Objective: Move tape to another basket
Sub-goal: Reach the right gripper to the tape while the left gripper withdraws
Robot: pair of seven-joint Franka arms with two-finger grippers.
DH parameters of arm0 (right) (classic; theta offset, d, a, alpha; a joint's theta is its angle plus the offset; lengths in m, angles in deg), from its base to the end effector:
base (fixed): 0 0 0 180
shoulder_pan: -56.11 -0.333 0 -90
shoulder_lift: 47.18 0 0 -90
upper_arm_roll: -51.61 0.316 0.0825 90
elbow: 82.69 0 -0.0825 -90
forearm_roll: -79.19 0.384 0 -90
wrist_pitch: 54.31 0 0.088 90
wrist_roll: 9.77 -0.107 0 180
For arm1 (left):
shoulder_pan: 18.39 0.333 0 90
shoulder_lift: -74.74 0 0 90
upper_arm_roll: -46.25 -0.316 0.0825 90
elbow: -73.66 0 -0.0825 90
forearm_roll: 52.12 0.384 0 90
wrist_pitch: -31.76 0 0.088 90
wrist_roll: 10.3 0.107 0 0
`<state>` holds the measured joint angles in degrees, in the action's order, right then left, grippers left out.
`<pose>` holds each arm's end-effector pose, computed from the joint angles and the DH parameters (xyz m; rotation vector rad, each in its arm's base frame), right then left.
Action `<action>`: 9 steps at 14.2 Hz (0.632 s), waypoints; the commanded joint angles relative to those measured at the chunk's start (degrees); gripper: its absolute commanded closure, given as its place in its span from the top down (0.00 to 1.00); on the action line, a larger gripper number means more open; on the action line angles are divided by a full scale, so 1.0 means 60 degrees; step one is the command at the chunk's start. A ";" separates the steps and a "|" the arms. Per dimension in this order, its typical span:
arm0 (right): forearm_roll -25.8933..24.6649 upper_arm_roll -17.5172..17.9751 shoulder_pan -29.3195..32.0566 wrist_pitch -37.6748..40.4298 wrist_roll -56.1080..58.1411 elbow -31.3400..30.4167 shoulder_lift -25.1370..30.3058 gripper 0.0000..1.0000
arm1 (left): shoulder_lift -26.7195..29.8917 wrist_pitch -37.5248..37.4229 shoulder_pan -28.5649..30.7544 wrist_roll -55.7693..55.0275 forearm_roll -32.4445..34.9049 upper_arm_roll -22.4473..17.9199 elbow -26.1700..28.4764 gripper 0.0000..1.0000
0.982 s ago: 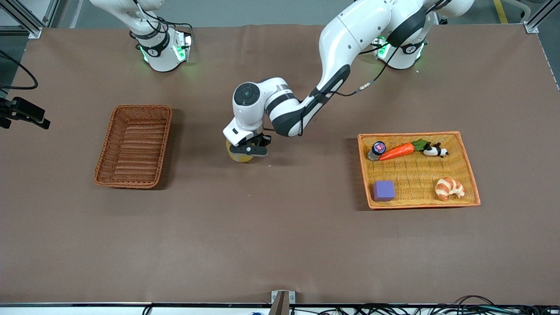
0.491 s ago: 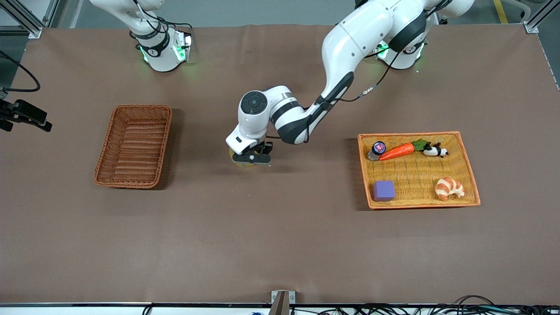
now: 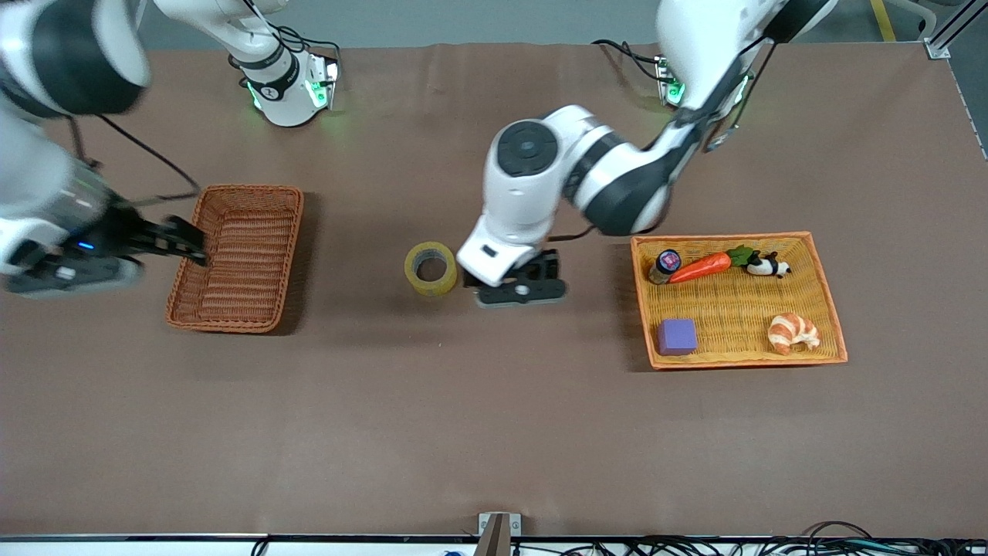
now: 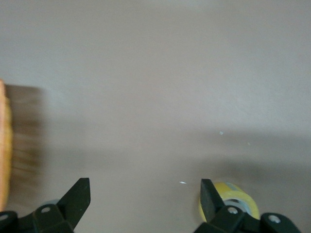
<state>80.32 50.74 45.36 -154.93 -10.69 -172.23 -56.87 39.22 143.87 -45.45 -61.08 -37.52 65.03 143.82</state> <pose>0.6078 0.1083 0.5456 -3.1131 -0.2390 -0.0353 0.5704 -0.4732 0.4375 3.0650 0.1192 0.2124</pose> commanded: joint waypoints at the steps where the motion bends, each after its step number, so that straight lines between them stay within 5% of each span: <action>1: 0.0104 -0.0061 -0.0944 -0.0746 -0.0578 -0.0659 -0.0288 1.00 | 0.1930 0.0094 0.0627 0.0683 -0.0163 -0.0083 0.2100 1.00; 5: 0.0104 -0.0076 -0.2483 -0.3526 -0.1281 -0.2957 -0.0552 1.00 | 0.3368 0.0094 0.1884 0.2176 -0.0555 -0.0114 0.3216 1.00; 9: 0.0089 -0.0076 -0.3246 -0.5065 -0.1399 -0.3985 -0.1356 1.00 | 0.4540 0.0080 0.3335 0.3803 -0.1435 -0.0099 0.3847 1.00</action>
<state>80.36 50.95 27.33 -181.05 -18.54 -192.85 -63.97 61.01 143.84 -28.93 -41.91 -43.53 64.28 162.25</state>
